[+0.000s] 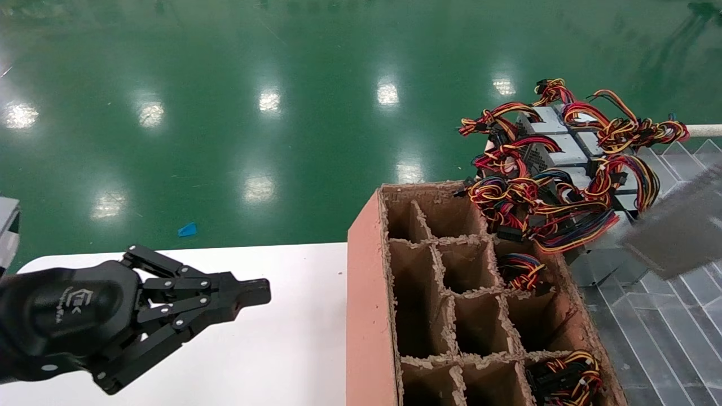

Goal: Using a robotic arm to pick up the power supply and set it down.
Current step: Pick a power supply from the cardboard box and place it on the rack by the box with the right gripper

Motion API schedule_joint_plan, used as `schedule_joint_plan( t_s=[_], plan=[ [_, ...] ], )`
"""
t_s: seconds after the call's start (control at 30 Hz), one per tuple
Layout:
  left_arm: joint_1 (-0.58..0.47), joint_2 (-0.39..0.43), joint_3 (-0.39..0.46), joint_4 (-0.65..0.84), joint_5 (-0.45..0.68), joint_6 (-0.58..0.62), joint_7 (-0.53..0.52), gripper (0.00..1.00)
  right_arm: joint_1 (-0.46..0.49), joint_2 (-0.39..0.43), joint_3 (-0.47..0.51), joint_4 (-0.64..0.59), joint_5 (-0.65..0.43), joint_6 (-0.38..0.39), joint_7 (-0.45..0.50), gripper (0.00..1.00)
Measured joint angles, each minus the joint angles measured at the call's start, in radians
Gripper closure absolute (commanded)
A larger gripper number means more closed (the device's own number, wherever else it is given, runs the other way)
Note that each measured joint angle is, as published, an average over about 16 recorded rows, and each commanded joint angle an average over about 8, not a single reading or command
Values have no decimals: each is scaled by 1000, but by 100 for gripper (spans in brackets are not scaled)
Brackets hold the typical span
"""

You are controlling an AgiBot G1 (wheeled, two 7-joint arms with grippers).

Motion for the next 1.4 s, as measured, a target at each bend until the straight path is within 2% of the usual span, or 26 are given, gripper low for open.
schedule_joint_plan(
  t_s=[0.4, 0.9, 1.4],
  plan=[
    [0, 0, 0, 0, 0, 0, 0, 100, -64, 8, -74, -38, -9, 16, 6, 100],
    [0, 0, 0, 0, 0, 0, 0, 100, -134, -40, -142, -14, -20, 102, 9, 100],
    [0, 0, 0, 0, 0, 0, 0, 100, -176, -79, -171, 30, 20, 169, 16, 100]
  ],
)
